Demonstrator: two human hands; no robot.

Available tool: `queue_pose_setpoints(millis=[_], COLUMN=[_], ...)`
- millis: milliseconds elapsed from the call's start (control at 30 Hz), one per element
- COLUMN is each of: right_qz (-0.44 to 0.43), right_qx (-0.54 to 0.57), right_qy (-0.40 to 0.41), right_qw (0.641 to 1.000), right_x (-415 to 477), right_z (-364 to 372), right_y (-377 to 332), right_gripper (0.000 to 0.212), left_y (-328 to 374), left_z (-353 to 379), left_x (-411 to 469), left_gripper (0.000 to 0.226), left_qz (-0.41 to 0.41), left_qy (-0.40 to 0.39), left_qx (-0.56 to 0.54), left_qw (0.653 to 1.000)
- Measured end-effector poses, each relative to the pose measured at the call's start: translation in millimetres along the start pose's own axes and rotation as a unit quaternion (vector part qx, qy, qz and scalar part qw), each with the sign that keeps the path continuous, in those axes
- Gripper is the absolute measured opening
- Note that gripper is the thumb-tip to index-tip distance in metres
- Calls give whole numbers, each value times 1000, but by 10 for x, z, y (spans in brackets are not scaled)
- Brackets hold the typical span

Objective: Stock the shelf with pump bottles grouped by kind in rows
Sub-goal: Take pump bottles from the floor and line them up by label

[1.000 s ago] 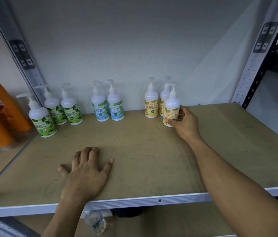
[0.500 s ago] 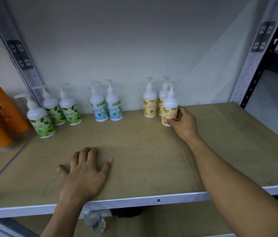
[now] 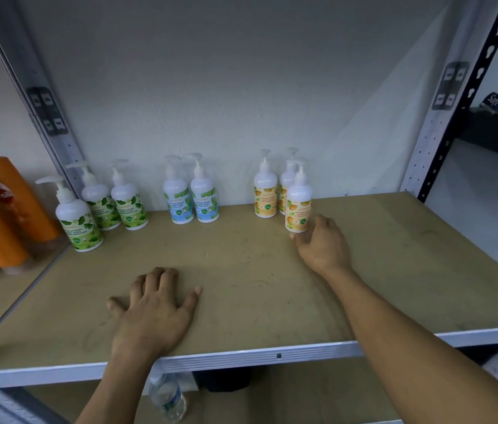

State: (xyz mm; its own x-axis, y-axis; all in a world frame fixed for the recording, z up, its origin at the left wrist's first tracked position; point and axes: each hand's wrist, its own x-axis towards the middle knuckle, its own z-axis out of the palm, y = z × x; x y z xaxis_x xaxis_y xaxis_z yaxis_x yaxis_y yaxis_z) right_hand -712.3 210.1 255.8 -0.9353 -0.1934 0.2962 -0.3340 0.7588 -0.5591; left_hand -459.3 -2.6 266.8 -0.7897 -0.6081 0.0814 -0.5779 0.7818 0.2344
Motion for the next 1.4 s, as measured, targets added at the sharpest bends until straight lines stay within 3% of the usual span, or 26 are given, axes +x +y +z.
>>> queue_pose_setpoints(millis=[100,267,733,900,1033,1200,1400], right_qz=[-38,-123,-123,-180,-257,-338,-428], right_qx=[-110,-152,-177,-173,-148,-87,-64], right_qy=[-47,-160,-207,-245,-282,-339,-469], right_qw=[992,967,954,937,912,874,770], right_x=[-313,-842,-1605,-1873,-2142,-2564,-3392], right_z=[-55,-291,-566,-620,-633,-485,-123], right_y=[-13,-133,-282,-491,-886,-1541,-2221], right_gripper=[70,71,68,63,56,55,58], left_y=[-16,-40,-119,-462,-924,-1588,-2472], left_z=[-10,-35,-50,-324,-512,-629,-421], left_x=[-5,-70,-591,-790,-1198,-2041,-3275], left_gripper=[67,75,60,75,44,39,38], left_qz=[6,45,111,138,106,-17,-134], left_qy=[-11,-57,-56,-100,-92,-109,-115], left_qx=[-4,-4,-12,-76,-123,-141,-169], left_qw=[1000,997,992,982,983,984,970])
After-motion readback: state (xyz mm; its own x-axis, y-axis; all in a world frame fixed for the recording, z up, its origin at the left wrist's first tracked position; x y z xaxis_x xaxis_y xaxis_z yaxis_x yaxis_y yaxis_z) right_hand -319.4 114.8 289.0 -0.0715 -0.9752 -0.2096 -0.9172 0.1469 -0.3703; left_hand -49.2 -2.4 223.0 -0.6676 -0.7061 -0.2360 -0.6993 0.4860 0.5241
